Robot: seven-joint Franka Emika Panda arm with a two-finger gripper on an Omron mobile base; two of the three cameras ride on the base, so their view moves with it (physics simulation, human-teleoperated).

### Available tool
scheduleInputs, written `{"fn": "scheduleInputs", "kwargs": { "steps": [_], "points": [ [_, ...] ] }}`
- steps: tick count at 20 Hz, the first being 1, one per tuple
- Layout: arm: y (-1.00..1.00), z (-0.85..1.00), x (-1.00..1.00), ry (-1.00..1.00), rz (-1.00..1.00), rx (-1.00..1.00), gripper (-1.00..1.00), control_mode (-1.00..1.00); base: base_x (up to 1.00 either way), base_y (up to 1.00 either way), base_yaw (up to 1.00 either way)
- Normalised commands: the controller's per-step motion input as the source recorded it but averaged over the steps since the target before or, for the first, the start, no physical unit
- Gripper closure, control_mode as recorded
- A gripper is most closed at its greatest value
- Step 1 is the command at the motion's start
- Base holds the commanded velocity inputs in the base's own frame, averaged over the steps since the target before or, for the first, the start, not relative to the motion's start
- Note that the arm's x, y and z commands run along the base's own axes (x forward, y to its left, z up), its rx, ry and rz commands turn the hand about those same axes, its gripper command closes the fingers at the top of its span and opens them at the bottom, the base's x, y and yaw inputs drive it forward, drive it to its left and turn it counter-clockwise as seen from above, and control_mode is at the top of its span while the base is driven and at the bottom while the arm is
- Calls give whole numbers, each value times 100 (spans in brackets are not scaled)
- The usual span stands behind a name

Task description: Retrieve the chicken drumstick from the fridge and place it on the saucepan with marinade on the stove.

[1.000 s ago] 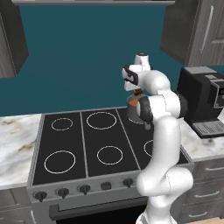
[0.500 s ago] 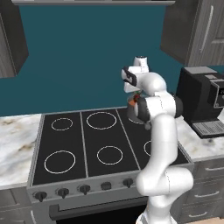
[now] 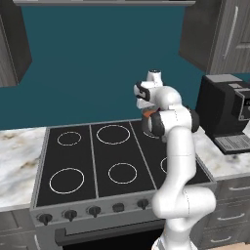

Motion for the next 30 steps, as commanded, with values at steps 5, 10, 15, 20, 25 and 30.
{"fn": "scheduleInputs", "kwargs": {
  "steps": [5, 10, 15, 20, 25, 30],
  "points": [
    [0, 9, 7, 1, 3, 0, 100, -100, 0, 0, 0],
    [0, 24, -23, 0, 0, -2, -100, -100, 0, 0, 0],
    [1, 21, -26, 0, 0, -5, -100, -100, 0, 0, 0],
    [5, 25, -78, 0, -3, -6, -100, -100, 0, 0, 0],
    [0, 21, -100, 0, -15, -1, -100, -100, 0, 0, 0],
    [0, 10, -100, 0, -17, 0, -100, -100, 0, 0, 0]
  ]
}}
